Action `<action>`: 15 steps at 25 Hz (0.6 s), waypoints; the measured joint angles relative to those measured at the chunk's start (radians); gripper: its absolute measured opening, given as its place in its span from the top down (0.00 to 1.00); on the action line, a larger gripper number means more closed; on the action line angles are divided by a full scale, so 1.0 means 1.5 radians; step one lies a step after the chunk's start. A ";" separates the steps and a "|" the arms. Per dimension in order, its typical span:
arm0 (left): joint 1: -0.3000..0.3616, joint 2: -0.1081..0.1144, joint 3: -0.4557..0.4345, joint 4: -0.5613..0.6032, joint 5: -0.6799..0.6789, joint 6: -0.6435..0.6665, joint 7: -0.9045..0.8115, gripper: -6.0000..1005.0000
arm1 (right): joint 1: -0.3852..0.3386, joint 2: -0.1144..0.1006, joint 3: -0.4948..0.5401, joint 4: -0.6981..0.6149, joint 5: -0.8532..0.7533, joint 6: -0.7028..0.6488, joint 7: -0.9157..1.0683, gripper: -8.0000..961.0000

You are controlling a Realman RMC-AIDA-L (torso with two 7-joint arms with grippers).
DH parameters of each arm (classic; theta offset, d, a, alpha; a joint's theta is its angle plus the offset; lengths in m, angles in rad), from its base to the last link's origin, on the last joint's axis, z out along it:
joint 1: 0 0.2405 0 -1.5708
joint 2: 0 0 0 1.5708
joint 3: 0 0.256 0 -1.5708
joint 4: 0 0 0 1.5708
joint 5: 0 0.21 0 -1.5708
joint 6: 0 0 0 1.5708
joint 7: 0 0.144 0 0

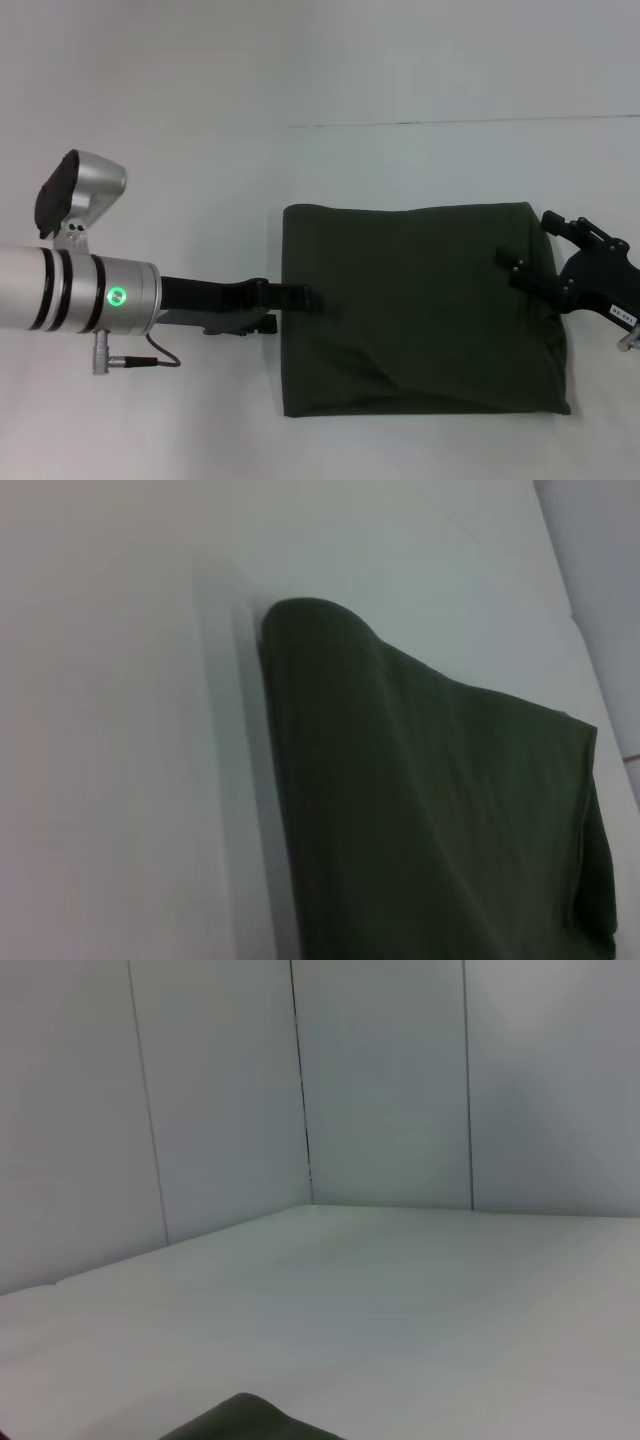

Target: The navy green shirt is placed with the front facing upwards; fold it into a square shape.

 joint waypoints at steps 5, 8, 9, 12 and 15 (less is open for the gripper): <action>-0.011 -0.002 0.000 -0.015 0.001 -0.003 -0.001 0.20 | 0.000 -0.001 0.000 0.000 0.000 0.000 0.000 0.08; -0.015 -0.005 0.004 -0.019 0.001 -0.007 -0.001 0.21 | 0.000 -0.001 0.000 -0.001 0.000 0.000 0.000 0.08; -0.017 -0.005 0.005 -0.021 0.001 -0.010 -0.001 0.21 | 0.000 -0.001 0.000 -0.002 0.000 0.000 0.000 0.08; -0.022 -0.006 0.007 -0.030 0.002 -0.020 -0.001 0.21 | 0.000 -0.001 0.000 -0.004 0.000 0.000 0.000 0.08; -0.024 -0.006 0.014 -0.033 0.004 -0.027 -0.006 0.21 | 0.000 0.000 0.000 -0.005 0.000 0.000 0.000 0.08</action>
